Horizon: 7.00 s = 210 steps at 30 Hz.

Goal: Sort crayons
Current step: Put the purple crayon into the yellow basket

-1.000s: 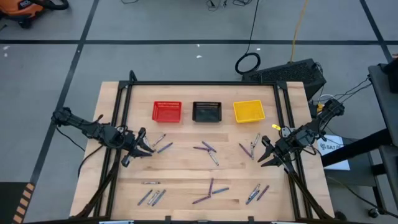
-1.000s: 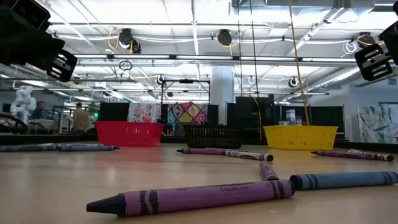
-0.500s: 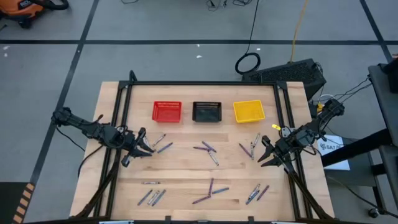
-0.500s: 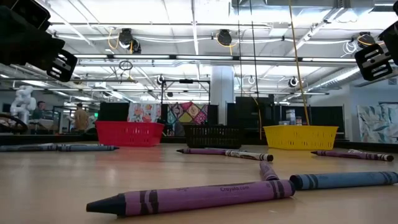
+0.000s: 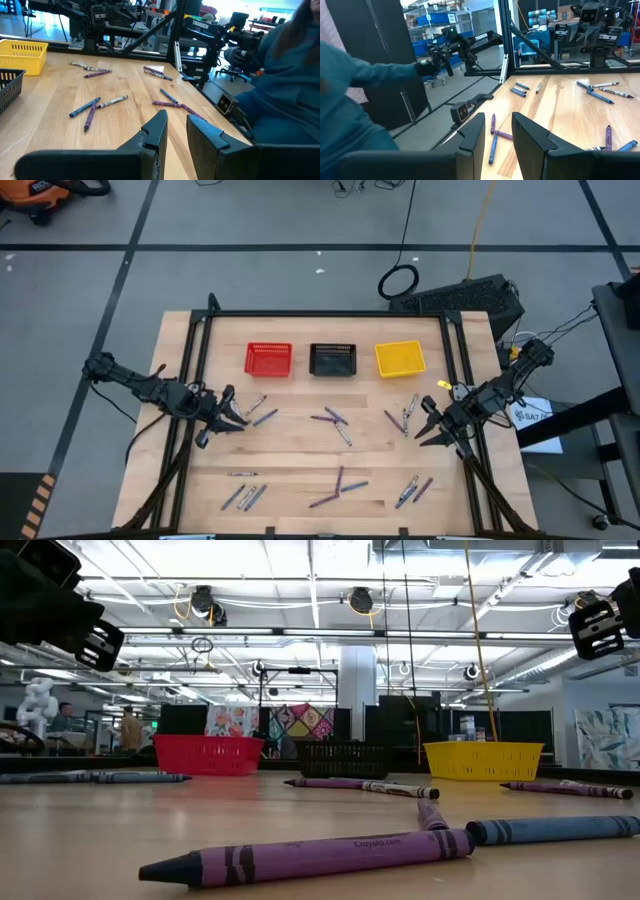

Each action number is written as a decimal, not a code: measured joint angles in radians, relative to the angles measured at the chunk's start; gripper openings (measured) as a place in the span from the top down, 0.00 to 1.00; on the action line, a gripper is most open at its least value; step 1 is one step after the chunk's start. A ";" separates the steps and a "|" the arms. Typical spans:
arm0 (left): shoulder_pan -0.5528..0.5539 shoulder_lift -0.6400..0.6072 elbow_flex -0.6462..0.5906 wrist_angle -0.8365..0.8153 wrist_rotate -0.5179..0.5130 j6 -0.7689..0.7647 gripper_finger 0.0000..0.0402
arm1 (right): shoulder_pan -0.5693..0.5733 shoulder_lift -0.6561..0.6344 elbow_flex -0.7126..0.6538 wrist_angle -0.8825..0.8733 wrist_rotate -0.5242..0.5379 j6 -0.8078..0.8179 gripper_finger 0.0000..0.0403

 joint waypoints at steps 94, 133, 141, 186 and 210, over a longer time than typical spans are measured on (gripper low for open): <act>0.000 0.000 0.000 0.150 -0.140 0.130 0.81 | -0.002 0.000 0.000 0.125 0.566 0.127 0.79; 0.001 0.232 0.347 -0.364 -0.336 -0.081 0.81 | -0.002 0.010 0.037 0.198 0.593 0.130 0.79; 0.001 0.270 0.347 -0.369 -0.441 -0.080 0.81 | -0.004 0.014 0.106 0.282 0.625 -0.101 0.79; 0.130 0.595 0.641 -0.666 -0.306 -0.082 0.81 | -0.062 0.606 0.645 -0.650 0.590 0.618 0.79; 0.132 0.777 0.641 -0.546 -0.345 -0.105 0.81 | -0.246 1.166 0.644 -0.626 0.193 0.804 0.79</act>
